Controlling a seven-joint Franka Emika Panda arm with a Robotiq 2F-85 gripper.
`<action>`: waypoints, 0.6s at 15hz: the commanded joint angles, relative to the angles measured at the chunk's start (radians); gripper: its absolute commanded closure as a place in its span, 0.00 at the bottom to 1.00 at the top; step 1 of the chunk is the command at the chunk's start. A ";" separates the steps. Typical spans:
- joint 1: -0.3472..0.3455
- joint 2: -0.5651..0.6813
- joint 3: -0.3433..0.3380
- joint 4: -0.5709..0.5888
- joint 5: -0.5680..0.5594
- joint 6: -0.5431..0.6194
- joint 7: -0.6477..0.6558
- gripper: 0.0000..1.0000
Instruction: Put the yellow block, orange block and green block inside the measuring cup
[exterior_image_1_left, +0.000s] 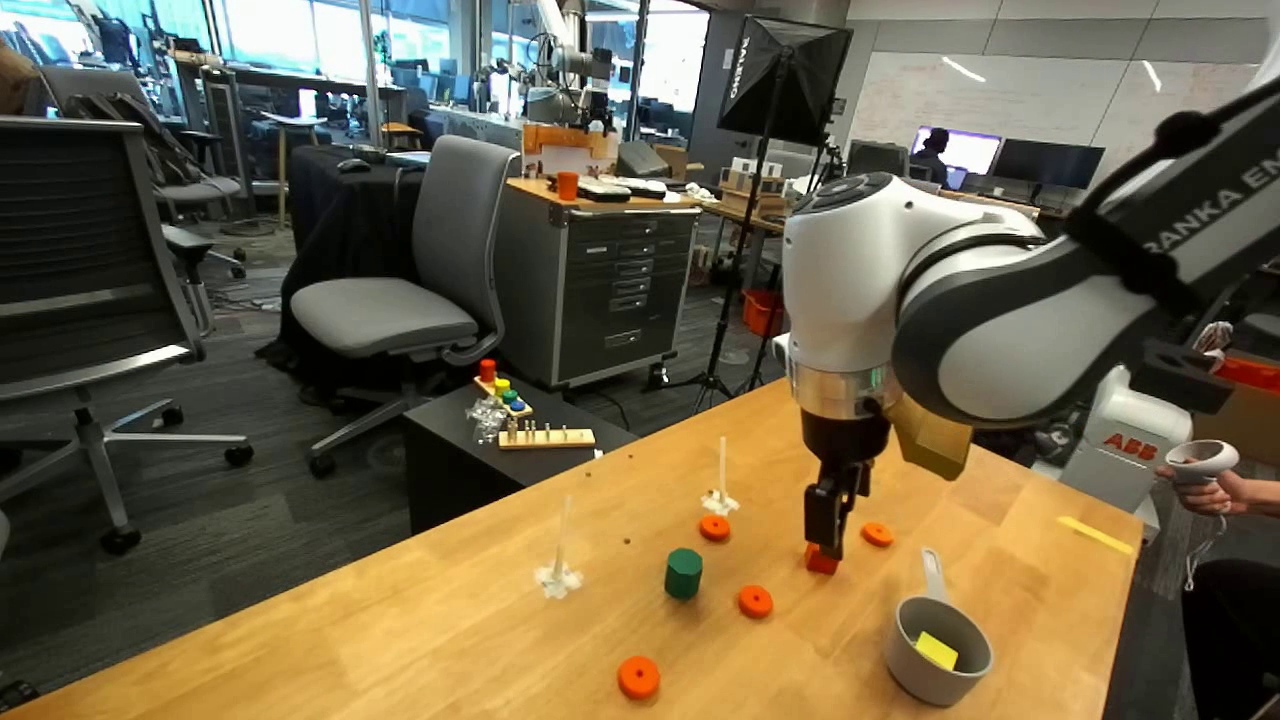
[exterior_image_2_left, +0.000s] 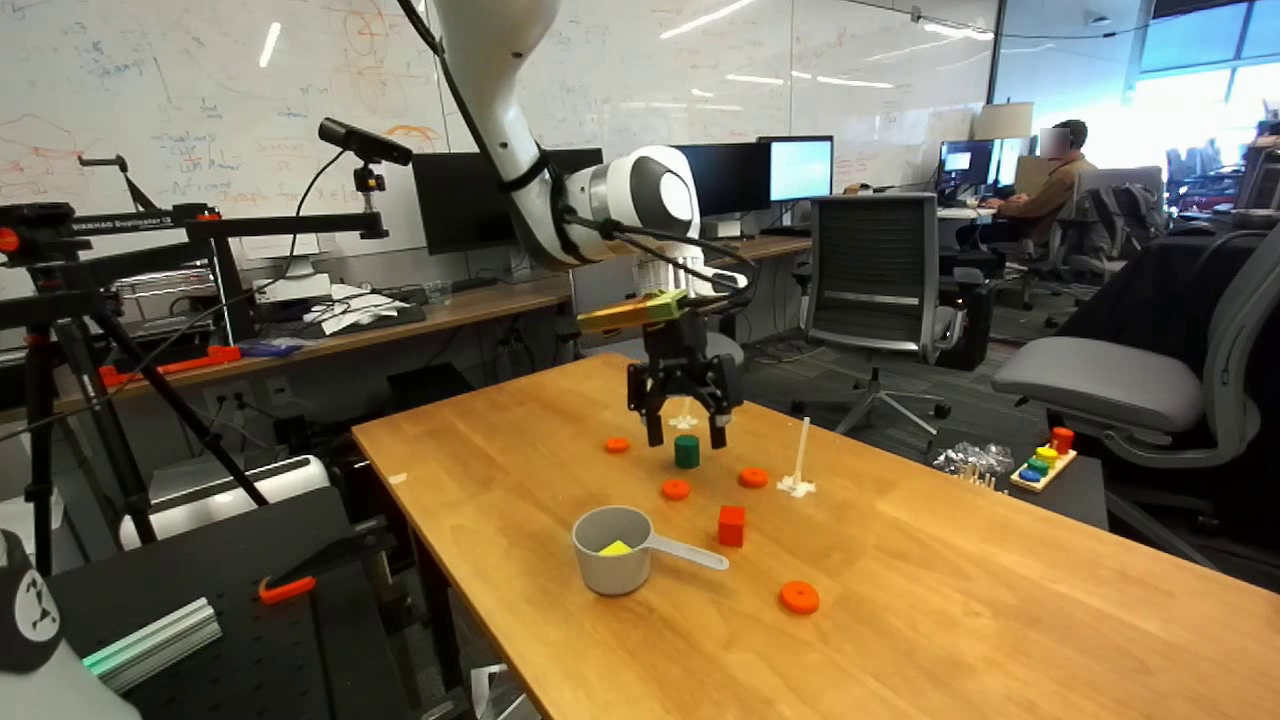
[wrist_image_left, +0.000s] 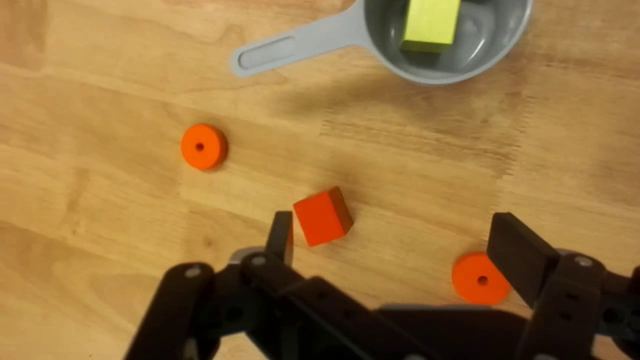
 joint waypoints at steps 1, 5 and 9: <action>-0.046 0.131 0.022 0.208 -0.014 -0.129 -0.213 0.00; -0.063 0.248 0.007 0.368 -0.033 -0.196 -0.322 0.00; -0.072 0.350 0.002 0.473 -0.034 -0.201 -0.359 0.00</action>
